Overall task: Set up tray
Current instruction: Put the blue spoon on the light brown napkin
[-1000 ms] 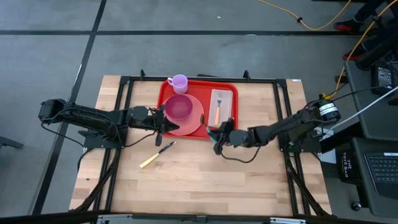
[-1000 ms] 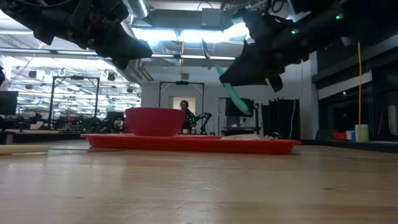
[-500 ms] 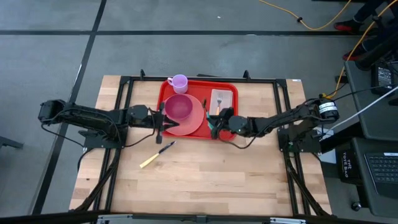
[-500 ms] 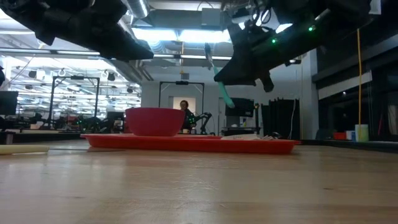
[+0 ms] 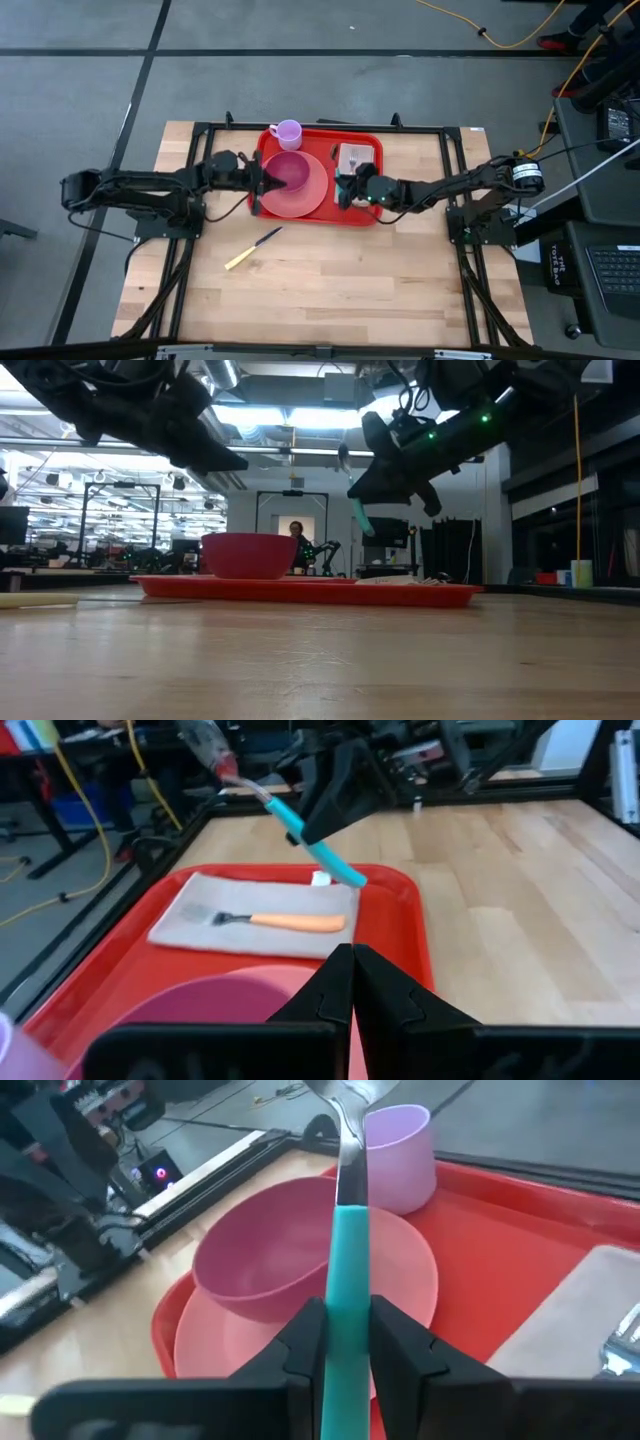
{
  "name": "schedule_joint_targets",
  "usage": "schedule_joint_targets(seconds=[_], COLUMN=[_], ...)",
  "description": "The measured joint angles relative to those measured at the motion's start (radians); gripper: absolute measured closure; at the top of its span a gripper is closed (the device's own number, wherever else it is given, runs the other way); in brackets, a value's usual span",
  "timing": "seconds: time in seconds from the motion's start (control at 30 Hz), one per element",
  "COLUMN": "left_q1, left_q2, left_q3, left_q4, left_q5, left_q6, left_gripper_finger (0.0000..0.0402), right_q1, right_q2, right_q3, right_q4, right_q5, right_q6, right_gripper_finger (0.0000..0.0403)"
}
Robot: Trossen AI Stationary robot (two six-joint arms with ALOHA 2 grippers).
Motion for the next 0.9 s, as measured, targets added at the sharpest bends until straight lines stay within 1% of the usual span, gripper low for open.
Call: schedule_joint_targets(seconds=[0.07, 0.1, 0.17, 0.3, 0.4, 0.53, 0.6, 0.77, 0.9], left_q1=[0.012, 0.016, 0.024, 0.027, 0.027, 0.027, 0.027, 0.027, 0.027], left_q2=[0.0, 0.0, 0.0, 0.0, 0.0, 0.0, 0.0, 0.0, 0.0], left_q3=[0.0, 0.0, 0.0, 0.0, 0.0, 0.0, 0.0, 0.0, 0.0], left_q4=[-0.011, -0.013, -0.013, -0.012, -0.012, -0.012, -0.012, -0.012, -0.011], left_q5=[-0.005, -0.009, -0.015, -0.049, -0.056, -0.057, -0.057, -0.057, -0.057], left_q6=[0.0, 0.0, 0.0, 0.02, 0.047, 0.06, 0.06, 0.06, 0.06], left_gripper_finger=[0.0399, 0.0398, 0.0396, 0.0394, 0.0395, 0.0397, 0.0397, 0.0398, 0.0398], right_q1=[-0.01, -0.016, -0.029, -0.06, -0.098, -0.14, -0.152, -0.158, -0.158], right_q2=[0.0, 0.0, 0.0, 0.0, 0.0, 0.0, 0.0, 0.003, 0.04], right_q3=[0.004, 0.015, 0.065, 0.204, 0.27, 0.288, 0.288, 0.288, 0.288], right_q4=[-0.017, -0.052, -0.171, -0.488, -0.621, -0.611, -0.61, -0.634, -0.63], right_q5=[-0.001, -0.007, -0.009, -0.012, -0.058, -0.167, -0.199, -0.199, -0.193], right_q6=[0.038, 0.053, 0.091, 0.168, 0.204, 0.254, 0.287, 0.367, 0.423], right_gripper_finger=[0.0343, 0.0343, 0.0343, 0.0343, 0.0343, 0.0343, 0.0343, 0.0343, 0.0343])
